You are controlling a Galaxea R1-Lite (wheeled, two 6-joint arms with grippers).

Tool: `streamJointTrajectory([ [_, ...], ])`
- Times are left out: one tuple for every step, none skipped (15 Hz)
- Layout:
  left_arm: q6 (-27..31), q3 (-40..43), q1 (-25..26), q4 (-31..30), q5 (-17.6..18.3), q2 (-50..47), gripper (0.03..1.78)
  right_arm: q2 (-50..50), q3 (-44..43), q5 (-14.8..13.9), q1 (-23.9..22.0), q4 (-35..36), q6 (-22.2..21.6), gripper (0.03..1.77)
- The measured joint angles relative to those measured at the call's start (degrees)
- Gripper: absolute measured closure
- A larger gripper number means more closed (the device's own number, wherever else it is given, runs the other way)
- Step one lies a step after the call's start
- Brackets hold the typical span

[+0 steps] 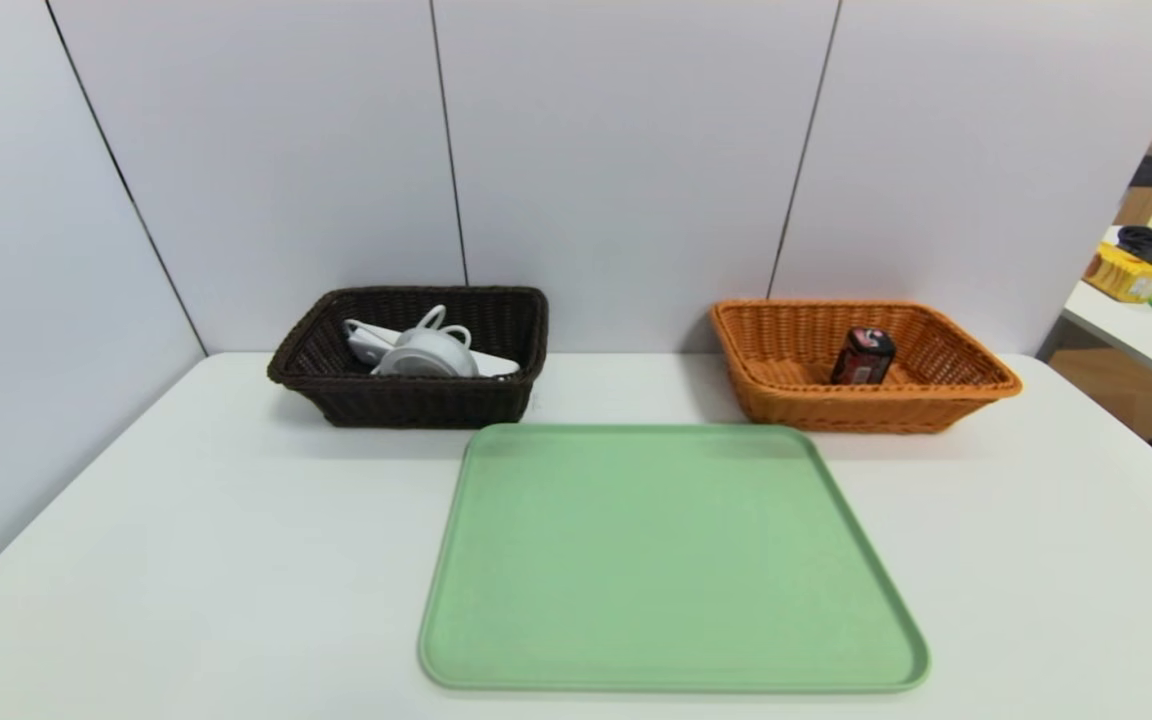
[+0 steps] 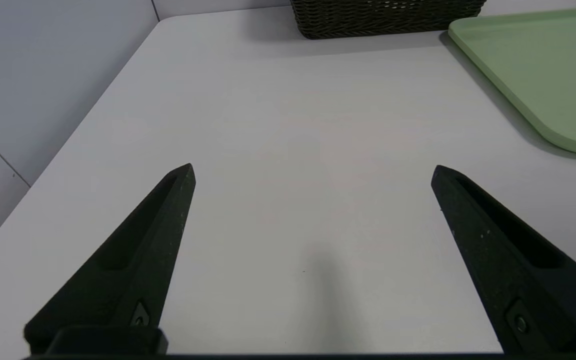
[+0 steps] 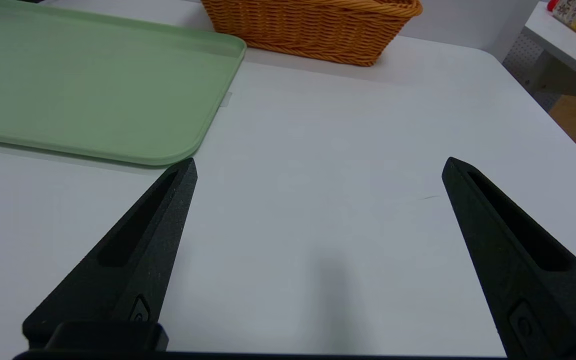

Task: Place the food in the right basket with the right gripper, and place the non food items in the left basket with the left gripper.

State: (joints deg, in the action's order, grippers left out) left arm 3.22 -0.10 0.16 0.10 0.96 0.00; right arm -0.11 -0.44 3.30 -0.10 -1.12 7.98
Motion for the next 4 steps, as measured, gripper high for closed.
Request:
streamJointTrajectory([
  [0.00,0.00,0.00,0.00,0.00,0.00,0.12,0.00,0.00,0.00,0.00,0.00,0.02,0.10],
  [0.02,0.00,0.00,0.00,0.00,0.00,0.12,0.00,0.00,0.00,0.00,0.00,0.04,0.10],
  [0.00,0.00,0.00,0.00,0.00,0.00,0.12,0.00,0.00,0.05,0.00,0.00,0.00,0.10],
  [0.02,0.00,0.00,0.00,0.00,0.00,0.12,0.00,0.00,0.07,0.00,0.00,-0.11,0.10],
])
